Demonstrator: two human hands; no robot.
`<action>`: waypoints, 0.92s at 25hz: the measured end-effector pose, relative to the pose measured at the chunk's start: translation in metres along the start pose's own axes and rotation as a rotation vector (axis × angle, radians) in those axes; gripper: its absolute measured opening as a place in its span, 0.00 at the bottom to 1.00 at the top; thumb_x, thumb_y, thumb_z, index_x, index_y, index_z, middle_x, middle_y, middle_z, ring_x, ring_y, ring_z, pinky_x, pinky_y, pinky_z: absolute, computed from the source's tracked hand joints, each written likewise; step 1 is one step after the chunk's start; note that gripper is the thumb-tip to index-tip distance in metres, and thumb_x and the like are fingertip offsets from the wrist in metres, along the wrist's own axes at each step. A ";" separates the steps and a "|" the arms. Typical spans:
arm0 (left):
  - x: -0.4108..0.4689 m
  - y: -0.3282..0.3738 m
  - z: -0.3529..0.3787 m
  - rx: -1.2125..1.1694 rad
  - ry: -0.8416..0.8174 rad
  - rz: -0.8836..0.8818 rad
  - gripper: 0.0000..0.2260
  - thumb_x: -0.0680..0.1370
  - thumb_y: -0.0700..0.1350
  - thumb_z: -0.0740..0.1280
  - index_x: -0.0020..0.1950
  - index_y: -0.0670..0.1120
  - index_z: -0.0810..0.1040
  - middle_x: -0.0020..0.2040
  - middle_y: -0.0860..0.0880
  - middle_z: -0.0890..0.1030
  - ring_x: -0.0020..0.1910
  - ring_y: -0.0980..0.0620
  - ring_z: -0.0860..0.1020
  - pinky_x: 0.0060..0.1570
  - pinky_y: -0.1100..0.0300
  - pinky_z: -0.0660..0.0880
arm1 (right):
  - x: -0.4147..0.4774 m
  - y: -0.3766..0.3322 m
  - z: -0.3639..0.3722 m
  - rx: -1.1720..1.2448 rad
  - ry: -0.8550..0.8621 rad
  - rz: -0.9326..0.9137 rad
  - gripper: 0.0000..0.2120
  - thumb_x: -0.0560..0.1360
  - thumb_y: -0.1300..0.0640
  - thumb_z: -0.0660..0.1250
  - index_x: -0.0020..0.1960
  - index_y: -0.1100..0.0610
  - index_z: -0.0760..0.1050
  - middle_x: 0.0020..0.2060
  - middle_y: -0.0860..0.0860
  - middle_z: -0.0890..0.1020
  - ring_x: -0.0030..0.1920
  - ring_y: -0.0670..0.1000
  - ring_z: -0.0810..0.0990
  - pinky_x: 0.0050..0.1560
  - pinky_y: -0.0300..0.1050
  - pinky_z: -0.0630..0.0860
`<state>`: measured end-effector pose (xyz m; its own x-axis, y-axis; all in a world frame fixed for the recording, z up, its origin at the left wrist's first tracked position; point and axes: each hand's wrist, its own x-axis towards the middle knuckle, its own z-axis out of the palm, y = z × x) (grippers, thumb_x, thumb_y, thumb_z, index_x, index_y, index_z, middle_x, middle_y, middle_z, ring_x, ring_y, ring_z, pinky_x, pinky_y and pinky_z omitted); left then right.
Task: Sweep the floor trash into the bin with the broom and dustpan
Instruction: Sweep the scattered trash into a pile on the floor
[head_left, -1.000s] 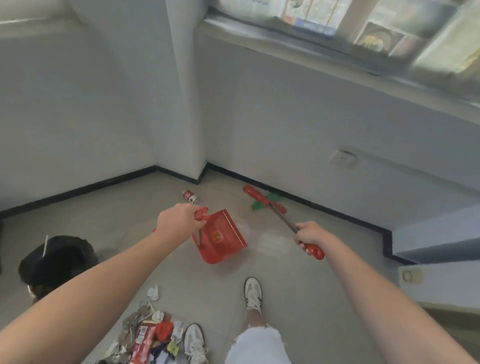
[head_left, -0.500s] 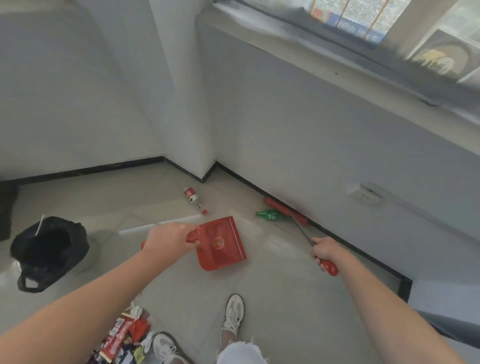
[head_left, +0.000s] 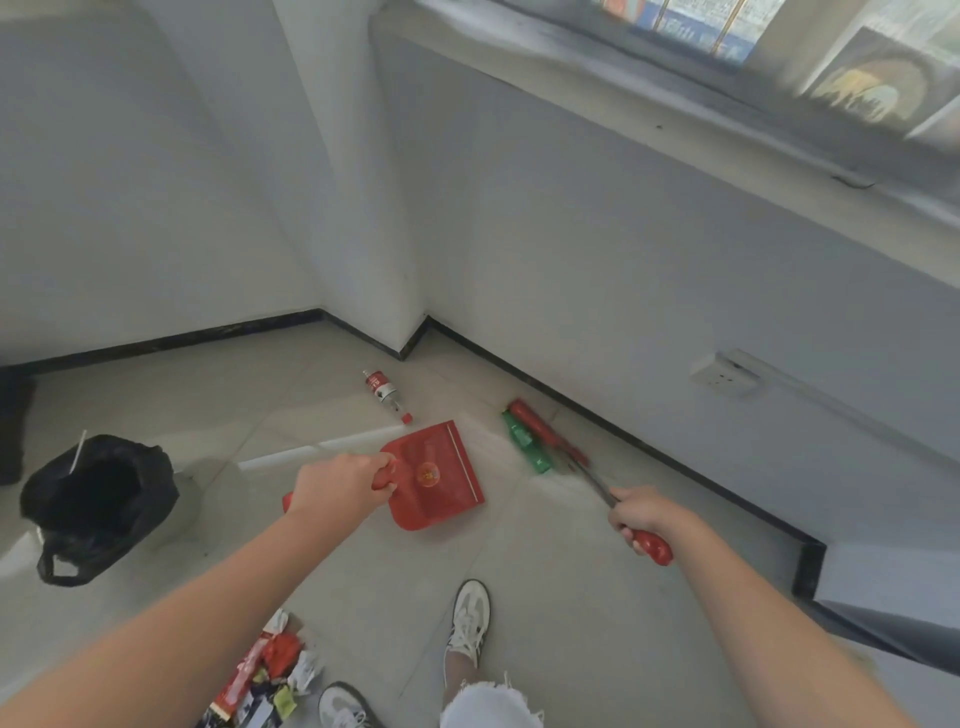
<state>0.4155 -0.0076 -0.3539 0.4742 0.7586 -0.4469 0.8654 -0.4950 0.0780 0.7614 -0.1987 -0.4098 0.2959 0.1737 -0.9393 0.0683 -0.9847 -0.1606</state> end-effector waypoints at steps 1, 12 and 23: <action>-0.003 -0.004 -0.001 0.012 0.002 -0.001 0.13 0.76 0.60 0.62 0.59 0.61 0.75 0.51 0.55 0.82 0.52 0.52 0.80 0.44 0.58 0.76 | -0.006 -0.002 0.007 0.008 -0.016 0.000 0.35 0.71 0.71 0.55 0.74 0.48 0.64 0.16 0.50 0.70 0.16 0.45 0.67 0.20 0.32 0.66; -0.082 -0.106 0.013 0.016 0.079 -0.050 0.13 0.76 0.61 0.61 0.56 0.60 0.77 0.49 0.55 0.82 0.48 0.52 0.81 0.40 0.60 0.74 | -0.055 -0.014 0.156 0.120 -0.092 0.065 0.25 0.73 0.72 0.54 0.61 0.46 0.65 0.27 0.52 0.69 0.17 0.45 0.66 0.21 0.31 0.65; -0.227 -0.295 0.024 -0.159 0.343 -0.180 0.12 0.75 0.60 0.65 0.51 0.56 0.80 0.43 0.55 0.84 0.45 0.50 0.82 0.42 0.57 0.78 | -0.124 0.028 0.381 0.084 -0.014 0.006 0.16 0.72 0.74 0.54 0.54 0.57 0.67 0.24 0.53 0.68 0.16 0.46 0.65 0.20 0.32 0.66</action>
<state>0.0488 -0.0436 -0.2970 0.3162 0.9374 -0.1456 0.9409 -0.2903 0.1744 0.3634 -0.2540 -0.4131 0.2828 0.1683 -0.9443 -0.0134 -0.9837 -0.1794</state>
